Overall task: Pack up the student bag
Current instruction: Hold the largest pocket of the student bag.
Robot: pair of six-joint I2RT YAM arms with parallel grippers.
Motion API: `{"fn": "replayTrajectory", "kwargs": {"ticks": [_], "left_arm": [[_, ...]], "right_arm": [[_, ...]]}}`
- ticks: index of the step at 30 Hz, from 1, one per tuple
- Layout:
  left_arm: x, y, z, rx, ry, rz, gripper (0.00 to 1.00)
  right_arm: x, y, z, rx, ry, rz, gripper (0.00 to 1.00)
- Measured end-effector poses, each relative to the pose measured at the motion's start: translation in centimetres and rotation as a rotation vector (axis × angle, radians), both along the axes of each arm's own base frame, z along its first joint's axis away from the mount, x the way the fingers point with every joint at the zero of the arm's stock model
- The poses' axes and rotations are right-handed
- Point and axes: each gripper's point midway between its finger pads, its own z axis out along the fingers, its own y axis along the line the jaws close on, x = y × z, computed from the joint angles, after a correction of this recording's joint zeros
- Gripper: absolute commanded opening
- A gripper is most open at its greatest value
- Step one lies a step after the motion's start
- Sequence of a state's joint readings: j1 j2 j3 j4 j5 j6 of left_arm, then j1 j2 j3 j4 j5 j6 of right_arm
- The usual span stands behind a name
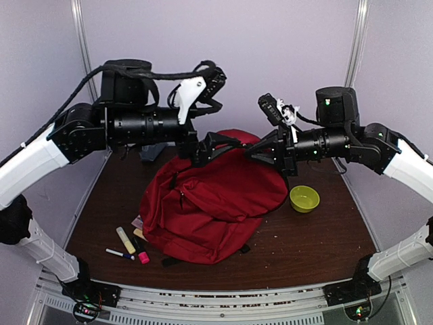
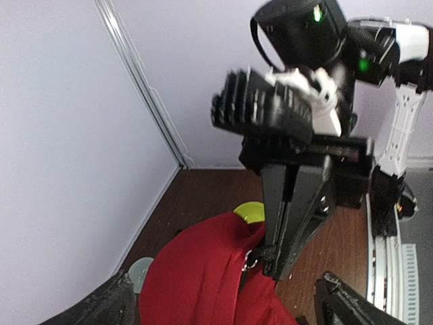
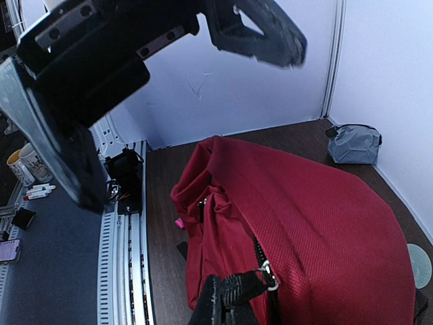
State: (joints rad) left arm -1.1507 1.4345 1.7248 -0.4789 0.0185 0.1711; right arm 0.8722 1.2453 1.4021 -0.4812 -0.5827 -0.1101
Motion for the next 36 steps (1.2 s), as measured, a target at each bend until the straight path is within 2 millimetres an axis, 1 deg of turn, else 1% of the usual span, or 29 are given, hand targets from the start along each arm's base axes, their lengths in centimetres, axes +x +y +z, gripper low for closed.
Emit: {"fn": "replayTrajectory", "kwargs": {"ticks": [2, 3, 4, 6, 8, 9, 11, 12, 13, 14, 18, 20, 22, 24, 25, 27, 30, 33, 34, 36], "left_arm": [[0.9, -0.6, -1.6, 0.068, 0.006, 0.024, 0.81], [1.2, -0.7, -2.6, 0.103, 0.012, 0.031, 0.79], [1.4, -0.6, -3.5, 0.138, 0.016, 0.036, 0.78], [1.8, -0.1, -4.9, 0.192, 0.019, 0.038, 0.81], [1.6, 0.4, -5.5, 0.217, 0.007, 0.018, 0.82], [1.5, 0.7, -5.8, 0.229, 0.001, 0.008, 0.81], [1.4, 1.4, -6.3, 0.259, -0.022, 0.001, 0.7], [1.5, 1.6, -6.4, 0.269, -0.035, 0.007, 0.63], [1.7, 1.7, -6.4, 0.277, -0.049, 0.012, 0.59], [2.0, 1.9, -6.4, 0.285, -0.066, 0.024, 0.58], [4.5, 3.1, -6.9, 0.331, -0.122, 0.092, 0.59], [5.6, 3.8, -7.0, 0.349, -0.137, 0.116, 0.65], [6.2, 4.2, -7.1, 0.359, -0.149, 0.115, 0.71], [6.1, 4.2, -7.2, 0.364, -0.159, 0.085, 0.71], [5.8, 3.9, -7.5, 0.365, -0.16, 0.062, 0.7], [5.5, 3.5, -8.1, 0.376, -0.163, 0.025, 0.64], [5.7, 2.5, -9.2, 0.395, -0.162, -0.003, 0.51], [6.6, 1.3, -11.2, 0.429, -0.147, -0.011, 0.26], [7.0, 1.0, -11.8, 0.44, -0.143, -0.011, 0.2], [7.7, 0.5, -12.6, 0.453, -0.139, -0.006, 0.13]], "right_arm": [[-0.1, 0.0, -0.1, -0.003, 0.002, 0.002, 0.0], [-0.1, 0.0, -0.1, -0.005, 0.003, 0.003, 0.0], [-0.1, 0.0, -0.2, -0.007, 0.004, 0.004, 0.0], [-0.2, 0.0, -0.2, -0.007, 0.004, 0.004, 0.0], [-0.2, 0.0, -0.2, -0.007, 0.004, 0.004, 0.0], [-0.2, 0.0, -0.2, -0.007, 0.004, 0.004, 0.0], [-0.2, 0.0, -0.2, -0.008, 0.003, 0.005, 0.0], [-0.2, 0.0, -0.2, -0.007, 0.002, 0.005, 0.0], [-0.2, 0.0, -0.2, -0.008, 0.003, 0.005, 0.0], [-0.2, 0.0, -0.2, -0.008, 0.003, 0.005, 0.0], [-0.2, 0.0, -0.2, -0.008, 0.003, 0.006, 0.0], [-0.2, 0.0, -0.2, -0.008, 0.003, 0.005, 0.0], [-0.2, 0.0, -0.2, -0.008, 0.003, 0.005, 0.0], [-0.2, 0.0, -0.2, -0.008, 0.003, 0.005, 0.0], [-0.2, 0.0, -0.2, -0.008, 0.003, 0.005, 0.0], [-0.2, 0.0, -0.2, -0.008, 0.003, 0.005, 0.0], [-0.2, 0.0, -0.2, -0.008, 0.003, 0.005, 0.0], [-0.2, 0.0, -0.2, -0.008, 0.003, 0.006, 0.0], [-0.2, 0.0, -0.2, -0.008, 0.003, 0.005, 0.0], [-0.2, 0.0, -0.3, -0.01, 0.004, 0.005, 0.0]]}}
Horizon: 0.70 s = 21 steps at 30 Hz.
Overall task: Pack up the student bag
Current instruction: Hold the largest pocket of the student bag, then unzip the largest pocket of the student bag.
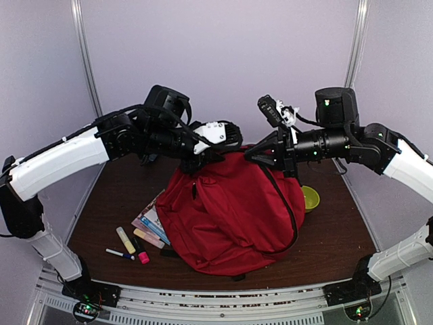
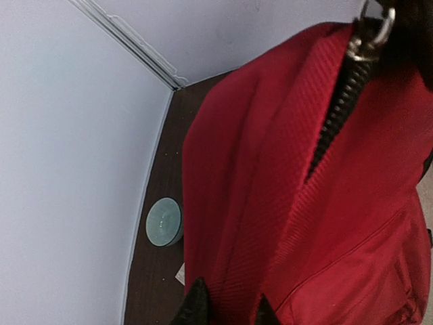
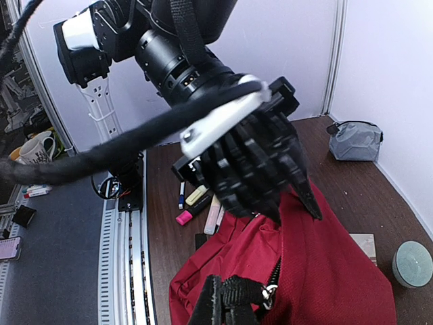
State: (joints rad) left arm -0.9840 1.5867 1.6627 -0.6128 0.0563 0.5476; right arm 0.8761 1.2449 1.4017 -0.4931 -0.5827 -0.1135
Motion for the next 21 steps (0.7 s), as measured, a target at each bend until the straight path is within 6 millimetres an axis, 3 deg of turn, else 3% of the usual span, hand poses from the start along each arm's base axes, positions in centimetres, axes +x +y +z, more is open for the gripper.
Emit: {"fn": "replayTrajectory", "kwargs": {"ticks": [3, 5, 13, 17, 21], "left_arm": [[0.7, -0.3, -0.1, -0.005, -0.006, 0.01, 0.1], [0.7, -0.4, 0.2, -0.013, -0.009, 0.007, 0.0], [0.6, -0.3, 0.7, -0.041, 0.017, 0.006, 0.0], [0.7, 1.6, 1.6, -0.112, 0.055, 0.063, 0.0], [-0.7, 4.3, 4.4, -0.222, 0.061, 0.093, 0.0]], "right_arm": [[0.0, 0.0, -0.2, -0.006, 0.005, 0.0, 0.0], [-0.1, 0.0, -0.1, -0.005, 0.003, 0.002, 0.0], [0.6, -0.3, -0.2, -0.015, -0.016, -0.04, 0.0], [3.0, -1.9, 0.1, -0.01, 0.003, -0.168, 0.0], [6.6, -5.7, -0.5, 0.027, 0.065, -0.34, 0.0]]}}
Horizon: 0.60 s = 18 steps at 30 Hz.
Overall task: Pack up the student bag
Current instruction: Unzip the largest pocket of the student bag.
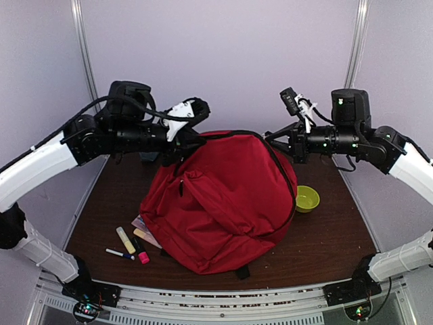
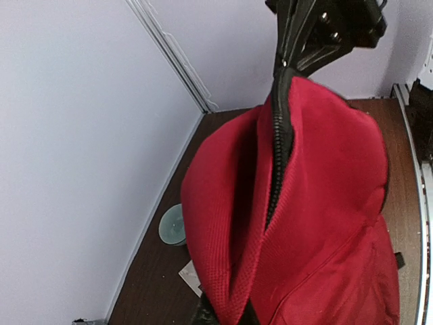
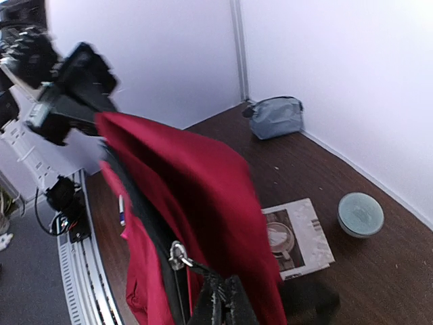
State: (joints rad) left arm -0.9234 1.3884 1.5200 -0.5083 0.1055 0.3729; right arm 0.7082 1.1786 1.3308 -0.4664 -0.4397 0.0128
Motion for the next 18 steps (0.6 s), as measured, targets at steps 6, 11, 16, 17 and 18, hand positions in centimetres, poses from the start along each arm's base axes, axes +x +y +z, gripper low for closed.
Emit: {"fn": "replayTrajectory", "kwargs": {"ticks": [6, 11, 16, 17, 18], "left_arm": [[-1.8, 2.2, 4.2, -0.139, -0.02, 0.015, 0.0], [-2.3, 3.1, 3.0, -0.192, 0.002, 0.034, 0.0], [-3.1, 3.0, 0.4, -0.227, 0.072, 0.031, 0.0], [-3.4, 2.7, 0.1, -0.245, 0.082, 0.021, 0.0], [-3.9, 2.3, -0.2, -0.258, 0.089, 0.007, 0.0]], "right_arm": [[2.3, -4.3, 0.5, 0.073, 0.035, -0.155, 0.0], [3.6, -6.3, 1.5, 0.123, 0.043, -0.215, 0.0], [4.2, -6.2, 1.7, 0.15, 0.07, -0.18, 0.0], [4.4, -5.9, 2.0, 0.155, 0.073, -0.165, 0.0], [4.6, -5.6, 2.2, 0.159, 0.073, -0.154, 0.0]]}}
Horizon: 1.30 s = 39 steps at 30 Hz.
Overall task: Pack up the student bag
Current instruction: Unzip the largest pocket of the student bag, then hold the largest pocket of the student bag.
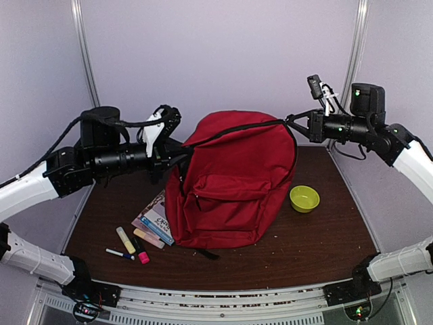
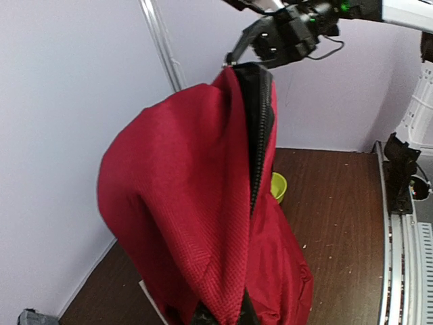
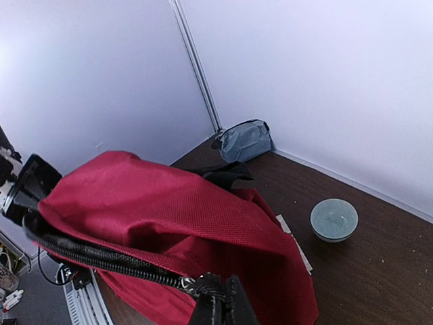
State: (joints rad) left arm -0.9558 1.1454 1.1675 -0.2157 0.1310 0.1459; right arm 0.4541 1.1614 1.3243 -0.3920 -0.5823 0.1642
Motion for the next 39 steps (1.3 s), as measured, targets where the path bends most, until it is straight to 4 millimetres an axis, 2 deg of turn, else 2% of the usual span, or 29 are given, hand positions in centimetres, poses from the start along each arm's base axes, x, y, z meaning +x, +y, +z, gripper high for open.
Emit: {"fn": "replayTrajectory", "kwargs": {"ticks": [4, 10, 12, 15, 19, 22, 24, 26, 30, 33, 36, 39], "left_arm": [[-3.3, -2.7, -1.6, -0.023, 0.015, -0.107, 0.0], [-7.4, -5.8, -4.0, 0.02, 0.021, -0.24, 0.02], [-8.3, -6.3, -4.5, 0.038, 0.014, -0.269, 0.31], [-9.1, -6.5, -5.0, 0.069, 0.012, -0.291, 0.52], [-9.1, -6.3, -4.7, 0.082, 0.003, -0.292, 0.66], [-9.4, -5.6, -3.7, 0.078, -0.003, -0.29, 0.76], [-9.3, -4.9, -2.0, 0.051, -0.014, -0.266, 0.87], [-8.8, -4.3, 0.9, -0.01, -0.029, -0.224, 0.97], [-7.8, -3.8, 5.9, -0.115, -0.045, -0.152, 0.98], [-5.9, -4.8, 8.3, -0.142, -0.013, -0.083, 0.98], [-2.3, -5.9, 8.7, -0.137, 0.044, 0.015, 0.98], [0.4, -6.5, 6.4, -0.086, 0.122, 0.063, 0.98]], "right_arm": [[0.6, 0.7, 1.0, 0.026, -0.02, 0.024, 0.0], [-0.1, 2.4, 2.7, 0.062, -0.055, 0.101, 0.0], [-0.8, 3.2, 3.0, 0.069, -0.066, 0.134, 0.0], [-2.2, 4.5, 3.2, 0.073, -0.079, 0.199, 0.0], [-3.9, 6.0, 2.8, 0.056, -0.097, 0.27, 0.0], [-4.5, 6.3, 2.5, 0.053, -0.107, 0.295, 0.0], [-4.8, 6.3, 2.5, 0.051, -0.114, 0.305, 0.0], [-5.1, 6.4, 2.5, 0.051, -0.123, 0.316, 0.0], [-5.7, 6.6, 2.5, 0.049, -0.133, 0.333, 0.0], [-6.0, 6.8, 2.4, 0.047, -0.134, 0.344, 0.0], [-6.3, 7.1, 2.5, 0.045, -0.139, 0.355, 0.0], [-6.7, 7.2, 2.6, 0.044, -0.148, 0.366, 0.0]]}}
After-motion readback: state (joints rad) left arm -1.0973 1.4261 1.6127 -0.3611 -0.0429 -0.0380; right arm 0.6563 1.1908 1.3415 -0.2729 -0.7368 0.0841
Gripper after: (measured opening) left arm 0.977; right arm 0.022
